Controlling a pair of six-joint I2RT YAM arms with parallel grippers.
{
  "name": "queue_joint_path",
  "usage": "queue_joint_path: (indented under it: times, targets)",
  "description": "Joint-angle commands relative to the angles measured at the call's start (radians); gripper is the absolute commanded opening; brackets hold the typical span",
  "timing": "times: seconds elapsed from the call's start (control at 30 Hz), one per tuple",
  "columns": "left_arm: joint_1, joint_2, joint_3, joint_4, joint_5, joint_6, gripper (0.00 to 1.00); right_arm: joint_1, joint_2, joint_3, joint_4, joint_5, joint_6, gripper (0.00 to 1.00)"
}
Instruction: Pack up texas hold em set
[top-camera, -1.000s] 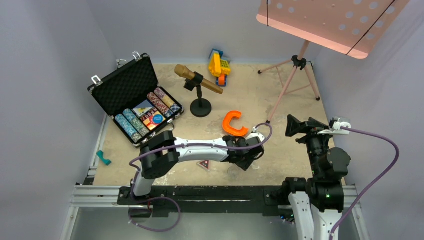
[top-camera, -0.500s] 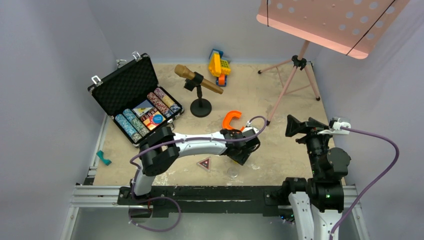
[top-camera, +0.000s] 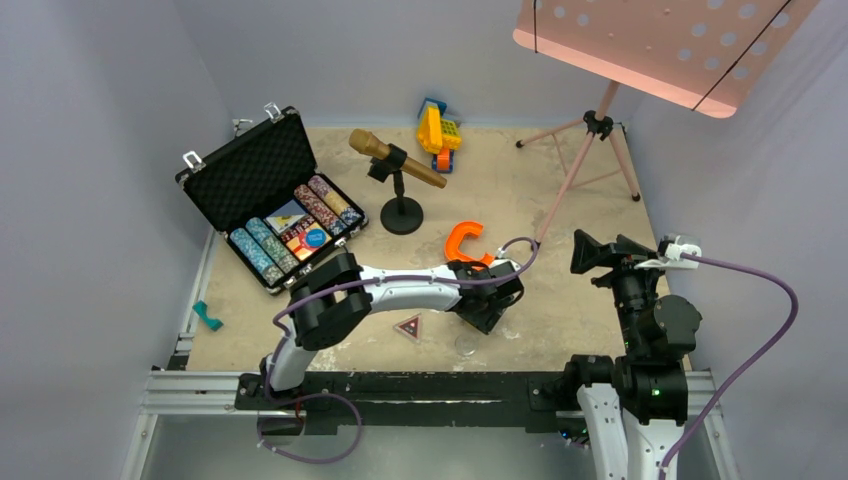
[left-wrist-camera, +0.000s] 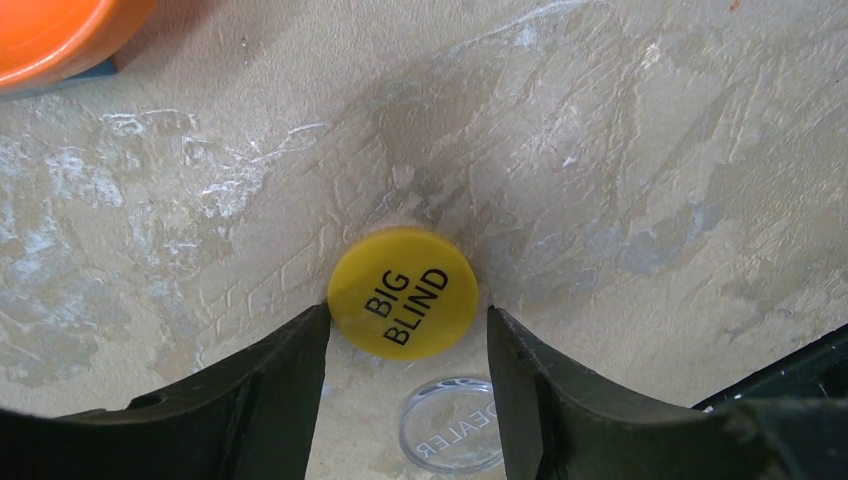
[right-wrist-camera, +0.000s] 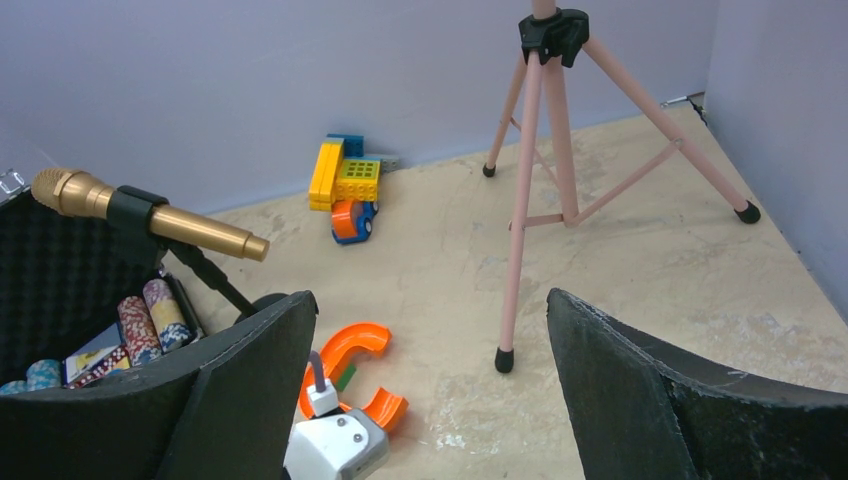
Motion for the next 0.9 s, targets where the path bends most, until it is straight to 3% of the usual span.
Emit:
queue_joint_path:
  times: [0.0, 0.53, 0.87]
  targets:
    - [-0.002, 0.022, 0.046, 0.000, -0.002, 0.012, 0.63, -0.004, 0.004, 0.003, 0.021, -0.019, -0.014, 0.90]
    - [0.004, 0.059, 0.079, -0.016, -0.011, 0.019, 0.63, -0.004, 0.004, 0.001, 0.021, -0.019, -0.013, 0.90]
    - [0.004, 0.070, 0.074, -0.025, -0.009, 0.025, 0.53, -0.004, 0.004, 0.000, 0.021, -0.019, -0.013, 0.90]
